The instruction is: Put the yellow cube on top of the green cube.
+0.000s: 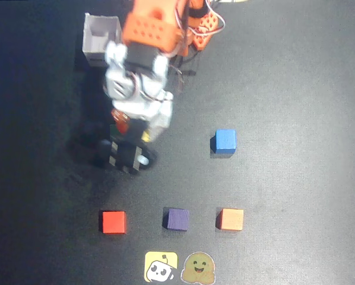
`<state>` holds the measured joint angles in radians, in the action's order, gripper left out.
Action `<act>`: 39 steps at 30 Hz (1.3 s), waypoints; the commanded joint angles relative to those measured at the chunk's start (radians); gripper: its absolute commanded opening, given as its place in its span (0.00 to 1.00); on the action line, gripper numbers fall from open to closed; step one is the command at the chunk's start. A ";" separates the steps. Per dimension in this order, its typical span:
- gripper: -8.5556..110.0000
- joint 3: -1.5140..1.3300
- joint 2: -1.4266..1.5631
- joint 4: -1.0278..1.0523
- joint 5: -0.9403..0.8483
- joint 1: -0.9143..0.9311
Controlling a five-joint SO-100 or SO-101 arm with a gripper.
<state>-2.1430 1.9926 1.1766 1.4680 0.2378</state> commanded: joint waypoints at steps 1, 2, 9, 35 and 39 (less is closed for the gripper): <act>0.10 -0.005 0.060 -0.011 -0.083 0.026; 0.10 -0.008 0.060 -0.014 -0.101 0.032; 0.10 -0.040 0.061 -0.031 -0.187 0.058; 0.10 -0.103 0.000 -0.100 -0.360 0.143; 0.10 -0.115 -0.011 -0.114 -0.360 0.143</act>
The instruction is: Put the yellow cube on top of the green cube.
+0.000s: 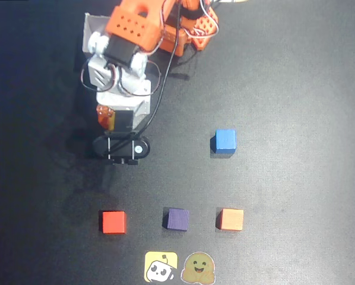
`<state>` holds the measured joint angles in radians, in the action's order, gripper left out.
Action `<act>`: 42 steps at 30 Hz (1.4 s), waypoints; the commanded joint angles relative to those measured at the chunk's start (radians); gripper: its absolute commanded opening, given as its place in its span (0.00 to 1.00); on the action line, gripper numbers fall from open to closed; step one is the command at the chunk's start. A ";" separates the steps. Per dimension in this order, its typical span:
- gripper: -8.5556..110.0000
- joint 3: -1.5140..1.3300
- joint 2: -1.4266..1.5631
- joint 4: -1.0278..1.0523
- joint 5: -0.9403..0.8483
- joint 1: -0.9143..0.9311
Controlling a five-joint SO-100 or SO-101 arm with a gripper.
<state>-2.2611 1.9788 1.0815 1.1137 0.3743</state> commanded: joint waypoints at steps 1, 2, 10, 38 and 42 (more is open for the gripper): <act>0.10 0.002 0.002 -0.023 -0.006 0.006; 0.10 0.000 -0.002 -0.026 -0.006 0.006; 0.10 -0.006 -0.038 -0.060 -0.012 0.008; 0.20 -0.025 -0.066 -0.084 0.011 0.014; 0.21 -0.025 -0.055 -0.084 0.011 0.012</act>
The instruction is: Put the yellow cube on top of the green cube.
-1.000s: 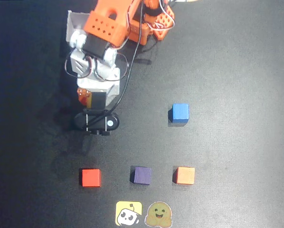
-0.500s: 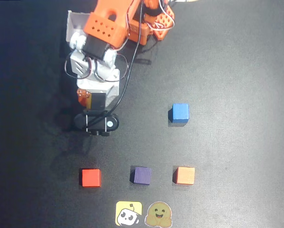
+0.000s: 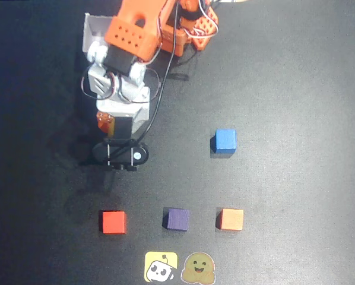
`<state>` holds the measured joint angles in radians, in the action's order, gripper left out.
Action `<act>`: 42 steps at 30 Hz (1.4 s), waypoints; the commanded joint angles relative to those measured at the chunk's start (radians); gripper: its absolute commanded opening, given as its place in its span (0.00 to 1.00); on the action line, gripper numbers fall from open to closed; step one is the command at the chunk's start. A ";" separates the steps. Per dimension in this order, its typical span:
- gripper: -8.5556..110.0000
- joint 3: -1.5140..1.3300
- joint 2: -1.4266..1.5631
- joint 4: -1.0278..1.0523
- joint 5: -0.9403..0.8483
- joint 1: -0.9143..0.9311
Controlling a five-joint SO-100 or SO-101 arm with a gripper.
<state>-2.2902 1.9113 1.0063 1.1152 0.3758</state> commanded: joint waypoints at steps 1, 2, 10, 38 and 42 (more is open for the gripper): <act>0.23 0.005 0.014 -0.009 0.012 0.009; 0.27 0.005 0.015 -0.009 0.015 0.008; 0.29 0.006 0.031 -0.005 0.021 0.005; 0.09 -0.390 1.074 0.178 0.236 -0.322; 0.07 -0.471 1.181 0.193 0.287 -0.364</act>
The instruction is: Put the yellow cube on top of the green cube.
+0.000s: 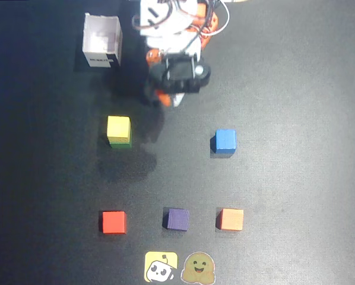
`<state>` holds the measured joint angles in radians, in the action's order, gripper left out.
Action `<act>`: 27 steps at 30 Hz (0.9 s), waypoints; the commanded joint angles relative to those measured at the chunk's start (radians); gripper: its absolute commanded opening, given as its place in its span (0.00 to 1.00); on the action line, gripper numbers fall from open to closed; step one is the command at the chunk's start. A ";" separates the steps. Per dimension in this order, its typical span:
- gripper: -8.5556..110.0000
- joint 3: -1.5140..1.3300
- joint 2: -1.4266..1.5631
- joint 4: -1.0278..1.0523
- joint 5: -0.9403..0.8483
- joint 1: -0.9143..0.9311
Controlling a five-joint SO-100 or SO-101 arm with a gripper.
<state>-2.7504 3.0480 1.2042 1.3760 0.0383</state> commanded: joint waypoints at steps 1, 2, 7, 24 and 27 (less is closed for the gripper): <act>0.07 -0.018 0.044 -0.011 0.026 -0.031; 0.07 -0.025 0.044 -0.015 0.026 -0.032; 0.07 -0.086 0.044 -0.035 0.026 -0.035; 0.07 -0.123 0.044 0.061 0.135 -0.035; 0.07 -0.123 0.044 0.061 0.133 -0.035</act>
<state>-2.8777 3.0818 1.2609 1.5033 0.0077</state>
